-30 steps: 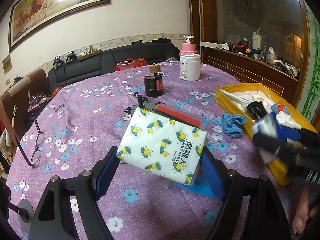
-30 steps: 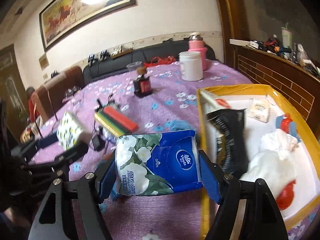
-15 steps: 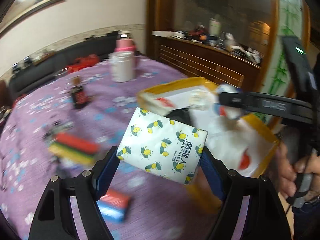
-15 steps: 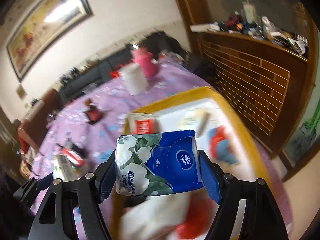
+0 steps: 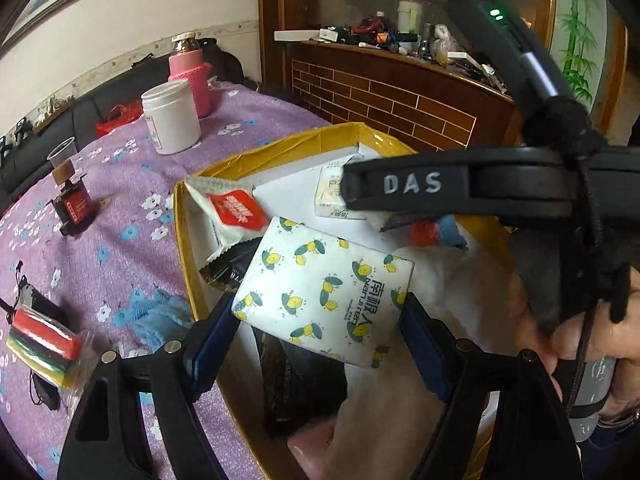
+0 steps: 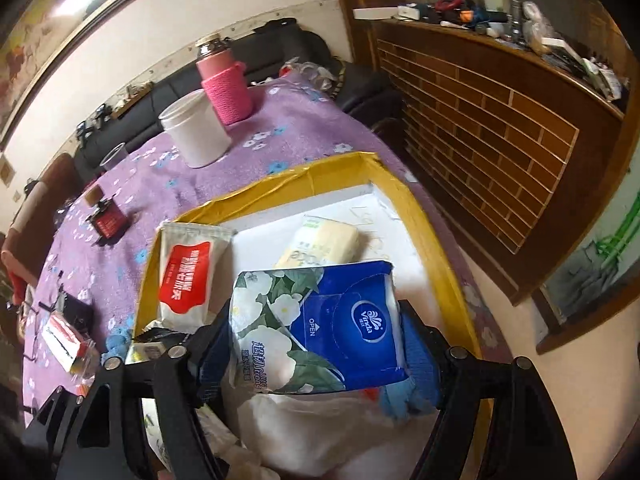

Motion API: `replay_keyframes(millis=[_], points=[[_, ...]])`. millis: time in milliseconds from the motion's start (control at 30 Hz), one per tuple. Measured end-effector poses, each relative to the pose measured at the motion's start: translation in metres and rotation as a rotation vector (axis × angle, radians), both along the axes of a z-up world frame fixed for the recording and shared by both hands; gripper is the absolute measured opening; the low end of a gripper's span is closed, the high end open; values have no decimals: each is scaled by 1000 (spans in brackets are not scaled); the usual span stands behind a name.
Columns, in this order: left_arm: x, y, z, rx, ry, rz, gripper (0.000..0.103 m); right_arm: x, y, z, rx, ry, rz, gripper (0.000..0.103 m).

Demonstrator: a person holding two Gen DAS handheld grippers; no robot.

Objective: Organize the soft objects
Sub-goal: 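Lower lemon-print pack and blue Vinda pack into the tray, opening both grippers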

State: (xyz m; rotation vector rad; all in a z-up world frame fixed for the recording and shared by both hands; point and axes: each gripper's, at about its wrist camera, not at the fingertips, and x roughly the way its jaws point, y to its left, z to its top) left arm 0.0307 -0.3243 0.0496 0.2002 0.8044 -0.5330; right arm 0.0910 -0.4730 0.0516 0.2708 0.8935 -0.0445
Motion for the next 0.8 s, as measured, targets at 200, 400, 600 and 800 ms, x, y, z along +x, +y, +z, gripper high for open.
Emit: replay_keyframes(millis=[200,400,600,800], points=[[0,2,3,-2,25,-1,80,-8,-3,2,39,-25,-12,83],[-13,13,18,-39,13,-7,84,-46,-3,15,101,-104,-37,83],[-46,44,30,-58,-9,-15,84,-94,21,33,121,-189,-5,83],[-71,102,32,-87,1,35,85,-122,63,39,152,-235,73,85]])
